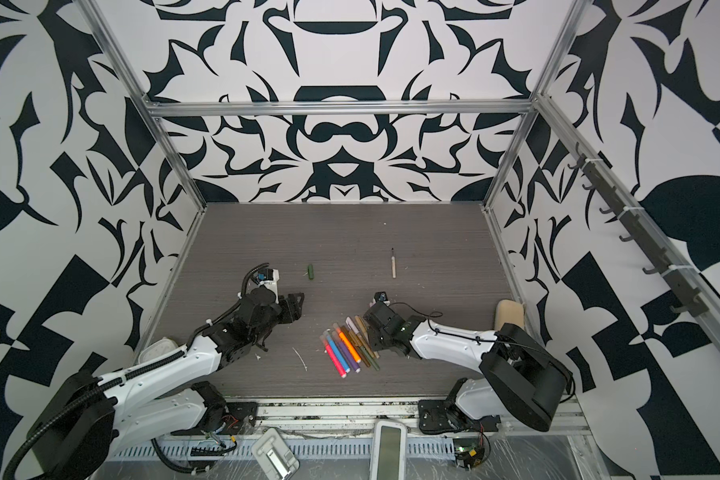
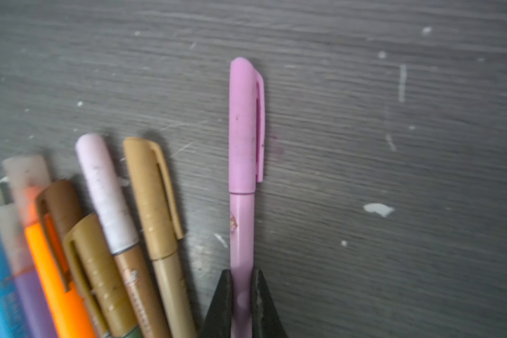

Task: Open the pen caps
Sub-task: 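Lift the pink pen toward the left gripper while the left gripper approaches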

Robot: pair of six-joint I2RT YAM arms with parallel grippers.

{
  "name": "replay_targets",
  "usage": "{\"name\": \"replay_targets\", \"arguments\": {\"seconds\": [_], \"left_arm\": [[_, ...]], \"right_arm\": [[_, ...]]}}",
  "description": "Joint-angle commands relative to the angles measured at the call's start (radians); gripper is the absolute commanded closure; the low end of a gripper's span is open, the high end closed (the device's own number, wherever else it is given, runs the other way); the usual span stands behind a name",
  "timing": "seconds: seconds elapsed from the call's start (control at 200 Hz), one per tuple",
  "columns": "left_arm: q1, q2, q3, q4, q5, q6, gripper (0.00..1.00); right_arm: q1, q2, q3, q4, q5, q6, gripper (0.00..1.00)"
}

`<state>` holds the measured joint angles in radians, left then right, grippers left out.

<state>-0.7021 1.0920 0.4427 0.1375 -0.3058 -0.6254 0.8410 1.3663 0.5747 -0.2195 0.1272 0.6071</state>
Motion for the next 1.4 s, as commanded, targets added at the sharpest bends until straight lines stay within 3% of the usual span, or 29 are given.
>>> {"name": "replay_targets", "arguments": {"seconds": [0.0,0.22,0.4,0.715,1.15,1.395], "left_arm": [[0.012,0.027,0.037,0.021,0.048,0.022,0.29],[0.151,0.058,-0.009,0.155,0.355,0.015,0.29],[0.257,0.097,-0.040,0.241,0.522,-0.040,0.33],[0.264,0.226,0.024,0.253,0.650,-0.030,0.40],[0.273,0.238,0.022,0.283,0.712,-0.028,0.39],[0.317,0.264,0.004,0.338,0.784,-0.058,0.52]], "right_arm": [[0.001,0.004,0.102,-0.074,-0.090,-0.110,0.98],[0.008,0.019,0.173,-0.048,-0.235,-0.094,1.00],[0.036,-0.007,0.187,0.022,-0.291,-0.061,1.00],[0.107,0.099,0.284,0.115,-0.272,-0.067,1.00],[0.132,0.202,0.374,0.185,-0.267,-0.113,1.00],[0.156,0.223,0.366,0.274,-0.223,-0.149,1.00]]}}
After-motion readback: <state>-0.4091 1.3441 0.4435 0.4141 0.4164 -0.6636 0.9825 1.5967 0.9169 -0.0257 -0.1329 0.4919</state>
